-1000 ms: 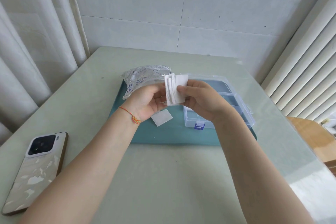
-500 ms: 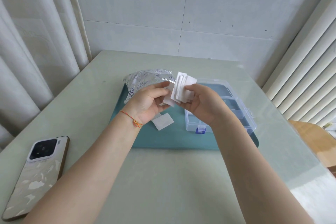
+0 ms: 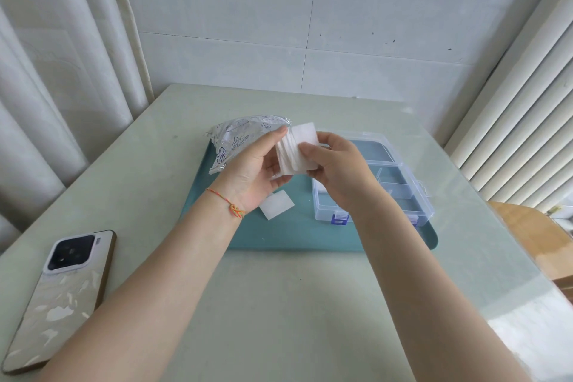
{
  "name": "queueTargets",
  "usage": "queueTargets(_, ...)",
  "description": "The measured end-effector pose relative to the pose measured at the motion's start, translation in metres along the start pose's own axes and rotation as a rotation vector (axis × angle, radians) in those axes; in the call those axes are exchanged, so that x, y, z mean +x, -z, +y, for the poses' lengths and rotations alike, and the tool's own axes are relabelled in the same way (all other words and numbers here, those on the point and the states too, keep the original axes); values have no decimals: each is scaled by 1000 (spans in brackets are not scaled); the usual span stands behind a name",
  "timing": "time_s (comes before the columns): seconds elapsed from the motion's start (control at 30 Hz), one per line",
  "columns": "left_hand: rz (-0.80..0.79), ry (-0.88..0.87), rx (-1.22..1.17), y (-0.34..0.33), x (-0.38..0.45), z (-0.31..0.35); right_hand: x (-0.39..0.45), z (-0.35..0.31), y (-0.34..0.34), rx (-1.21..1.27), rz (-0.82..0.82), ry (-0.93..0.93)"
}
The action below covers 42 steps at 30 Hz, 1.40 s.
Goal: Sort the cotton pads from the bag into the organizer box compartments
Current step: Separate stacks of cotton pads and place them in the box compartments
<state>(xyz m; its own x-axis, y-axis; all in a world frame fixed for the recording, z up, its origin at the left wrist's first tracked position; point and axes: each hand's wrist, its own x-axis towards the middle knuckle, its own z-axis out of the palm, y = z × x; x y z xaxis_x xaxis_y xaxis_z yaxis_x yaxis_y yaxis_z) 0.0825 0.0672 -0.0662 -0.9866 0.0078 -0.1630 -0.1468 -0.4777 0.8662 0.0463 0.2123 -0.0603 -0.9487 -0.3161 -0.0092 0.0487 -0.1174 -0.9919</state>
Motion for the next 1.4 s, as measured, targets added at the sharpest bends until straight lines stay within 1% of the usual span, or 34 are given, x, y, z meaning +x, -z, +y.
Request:
queueTargets(0.07, -41, 51, -36, -5, -2, -5, -4, 0, -8, -99, -3, -7)
queueTargets(0.1, -47, 67, -84, -8, -3, -7, -7, -2, -13, -241, -9, -7)
queueTargets(0.13, -52, 71, -132, -10, -4, -9, -10, -3, -17, -438, -27, 12)
queueTargets(0.2, -57, 77, -180, -11, -4, -9, -14, -5, -22, -841, -60, 119)
queueTargets(0.23, -57, 86, -200, -9, -3, -9, -16, -7, -21, -977, -60, 190)
queueTargets(0.3, -49, 129, -240, -6, -4, -7, -21, -16, -14, -1090, -84, 283)
queueTargets(0.37, -72, 158, -225, -4, -5, -4, -25, -22, -8, -1144, -195, 329)
queueTargets(0.43, -128, 174, -168, -7, -7, -5, -27, -20, -6, -1208, -295, 350)
queueTargets(0.5, -174, 170, -104, -8, -8, -6, -26, -15, -7, -1237, -332, 347)
queueTargets(0.63, -312, 228, -81, -2, -9, -5, -22, -10, -8, -1154, -302, 333)
queueTargets(0.67, -325, 237, -86, -2, -8, -5, -21, -10, -8, -1140, -297, 331)
queueTargets(0.77, -335, 222, -116, -2, -9, -4, -19, -7, -8, -1125, -309, 324)
queueTargets(0.83, -328, 216, -119, -2, -9, -4, -20, -7, -8, -1065, -319, 356)
queueTargets(0.97, -287, 239, -123, -1, -9, -4, -21, -11, -10, -902, -257, 351)
queueTargets(1.0, -276, 252, -137, -1, -9, -4, -21, -12, -10, -892, -247, 345)
queueTargets(1.07, -267, 261, -128, 0, -8, -6, -21, -12, -9, -905, -280, 339)
queueTargets(1.17, -324, 250, -68, -2, -6, -6, -21, -9, -12, -915, -334, 307)
queueTargets(1.27, -284, 272, -15, 0, -7, -4, -20, -10, -11, -906, -308, 311)
queueTargets(1.33, -268, 302, -32, 2, -6, -3, -18, -11, -5, -893, -294, 316)
queueTargets(1.4, -250, 328, -73, 2, -6, -1, -18, -11, -1, -872, -315, 312)
